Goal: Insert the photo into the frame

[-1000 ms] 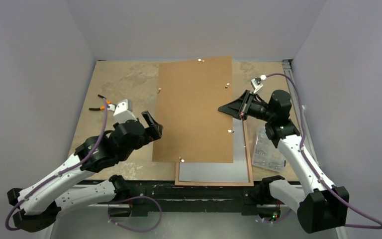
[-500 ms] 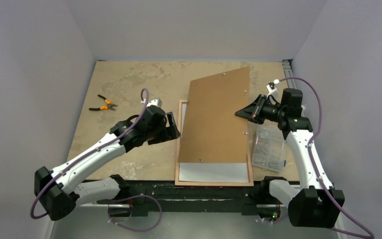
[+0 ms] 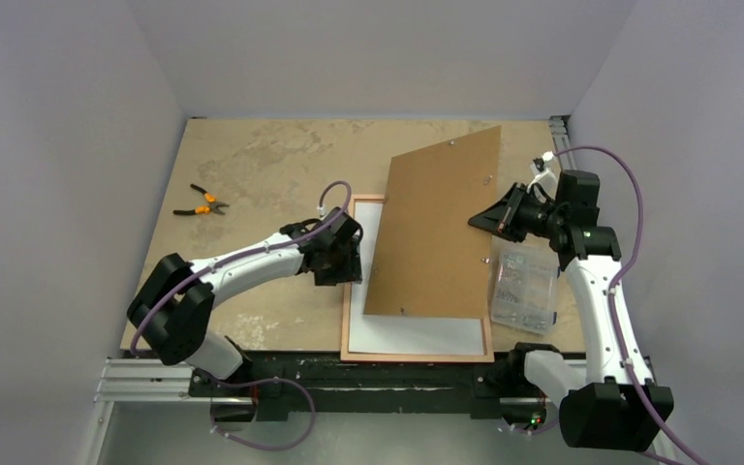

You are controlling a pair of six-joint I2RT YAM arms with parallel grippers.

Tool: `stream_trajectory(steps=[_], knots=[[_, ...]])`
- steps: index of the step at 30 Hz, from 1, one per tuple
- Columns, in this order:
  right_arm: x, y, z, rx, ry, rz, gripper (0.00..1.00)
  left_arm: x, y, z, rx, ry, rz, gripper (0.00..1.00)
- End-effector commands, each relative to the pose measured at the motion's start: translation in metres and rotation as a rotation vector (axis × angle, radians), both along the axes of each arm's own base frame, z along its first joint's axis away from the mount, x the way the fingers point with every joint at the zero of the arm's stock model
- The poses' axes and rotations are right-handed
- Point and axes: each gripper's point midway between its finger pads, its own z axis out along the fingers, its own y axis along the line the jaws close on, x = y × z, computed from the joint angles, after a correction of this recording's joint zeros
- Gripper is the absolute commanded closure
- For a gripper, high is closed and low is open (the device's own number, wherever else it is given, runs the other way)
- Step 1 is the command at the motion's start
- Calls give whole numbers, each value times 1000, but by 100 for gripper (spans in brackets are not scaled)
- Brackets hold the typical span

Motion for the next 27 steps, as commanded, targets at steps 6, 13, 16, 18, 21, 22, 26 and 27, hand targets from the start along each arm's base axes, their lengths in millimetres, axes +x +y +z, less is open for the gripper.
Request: stream_trajectory(steps=[6, 13, 16, 18, 21, 22, 26, 27], knots=[[1, 1, 30, 0, -115, 19, 100, 19, -7, -21, 59, -2, -24, 51], [1, 3, 22, 10, -90, 29, 100, 20, -1, -35, 76, 18, 1, 82], [0, 6, 18, 33, -80, 41, 100, 23, 7, -34, 68, 19, 31, 96], [-1, 8, 16, 47, -75, 49, 100, 27, 12, -33, 58, 11, 50, 100], [-1, 10, 12, 66, -65, 59, 100, 34, 19, -28, 48, -5, 71, 100], [-1, 11, 11, 72, -62, 64, 100, 36, 21, -27, 46, -9, 77, 100], [-1, 13, 9, 85, -54, 78, 100, 42, 30, -23, 68, -17, 91, 100], [-2, 14, 8, 87, -53, 79, 100, 41, 31, -23, 69, -16, 95, 100]])
